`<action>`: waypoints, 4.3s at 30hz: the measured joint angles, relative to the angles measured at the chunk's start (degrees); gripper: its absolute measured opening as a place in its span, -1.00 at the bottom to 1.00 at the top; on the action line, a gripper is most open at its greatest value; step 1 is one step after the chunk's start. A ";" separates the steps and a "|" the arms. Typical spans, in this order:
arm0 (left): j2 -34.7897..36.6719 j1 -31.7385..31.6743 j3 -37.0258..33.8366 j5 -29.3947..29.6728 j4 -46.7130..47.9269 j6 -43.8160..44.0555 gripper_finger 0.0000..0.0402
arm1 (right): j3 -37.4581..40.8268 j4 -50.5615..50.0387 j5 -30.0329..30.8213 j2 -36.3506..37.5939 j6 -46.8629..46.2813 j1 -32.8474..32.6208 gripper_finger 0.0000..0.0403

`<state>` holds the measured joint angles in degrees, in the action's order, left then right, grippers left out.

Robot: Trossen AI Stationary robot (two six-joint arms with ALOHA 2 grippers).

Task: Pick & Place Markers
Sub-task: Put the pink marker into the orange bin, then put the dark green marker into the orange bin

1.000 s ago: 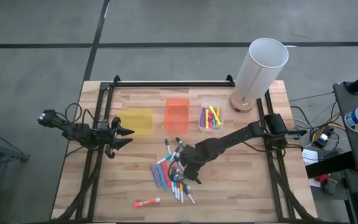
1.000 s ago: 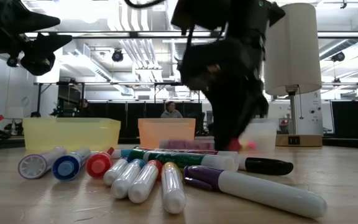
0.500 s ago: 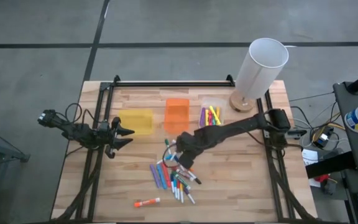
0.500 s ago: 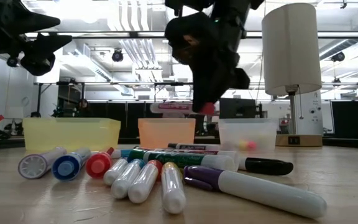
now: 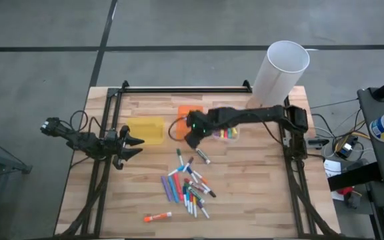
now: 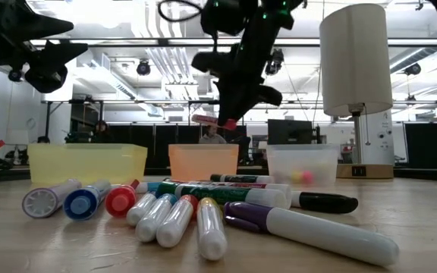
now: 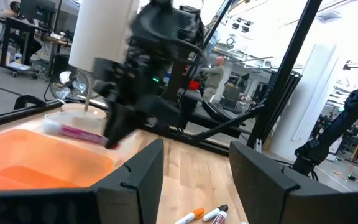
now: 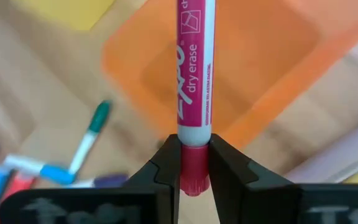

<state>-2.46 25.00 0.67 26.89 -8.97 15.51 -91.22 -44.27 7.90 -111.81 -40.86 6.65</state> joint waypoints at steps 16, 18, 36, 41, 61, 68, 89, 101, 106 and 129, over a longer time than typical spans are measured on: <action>0.00 0.01 0.00 -0.02 0.03 1.59 -0.11 | -0.01 6.05 -3.39 -4.63 3.62 5.36 -0.60; 0.00 -0.01 0.00 -0.02 0.02 1.59 -0.11 | -0.17 6.14 -3.21 -4.59 3.97 5.38 -0.50; 0.00 0.00 0.00 -0.02 1.23 1.66 -0.11 | -0.31 -0.36 -8.30 -0.44 8.74 -1.58 -0.19; 0.00 0.01 0.00 -0.02 1.40 1.64 -0.11 | -0.30 -3.57 -8.68 -0.11 8.30 -5.39 -0.24; 0.00 0.00 0.00 -0.02 1.31 2.68 -0.11 | 7.12 -2.42 -6.26 -0.42 -4.54 -10.14 -0.26; 0.00 -0.01 0.00 -0.02 1.29 2.70 -0.11 | 12.67 4.17 -6.21 -0.44 -4.87 -10.14 -0.32; 0.00 0.00 0.00 0.00 1.26 2.75 -0.11 | 19.18 12.47 -6.90 -0.55 -6.28 -10.14 -0.74; 0.00 -0.01 0.00 0.00 1.29 2.73 -0.11 | 9.81 11.67 -10.06 -0.42 -4.59 -11.24 -0.75; 0.00 0.01 0.00 -0.01 1.29 2.76 -0.11 | 4.82 9.77 -5.10 -0.42 -1.69 -8.83 -0.75; -0.02 0.01 0.00 0.00 1.33 2.99 -0.11 | 4.04 8.87 -0.60 -0.87 2.09 4.55 -0.71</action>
<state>-2.48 25.02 0.67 26.89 -7.64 18.50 -87.18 -35.40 7.30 -112.68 -38.77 11.20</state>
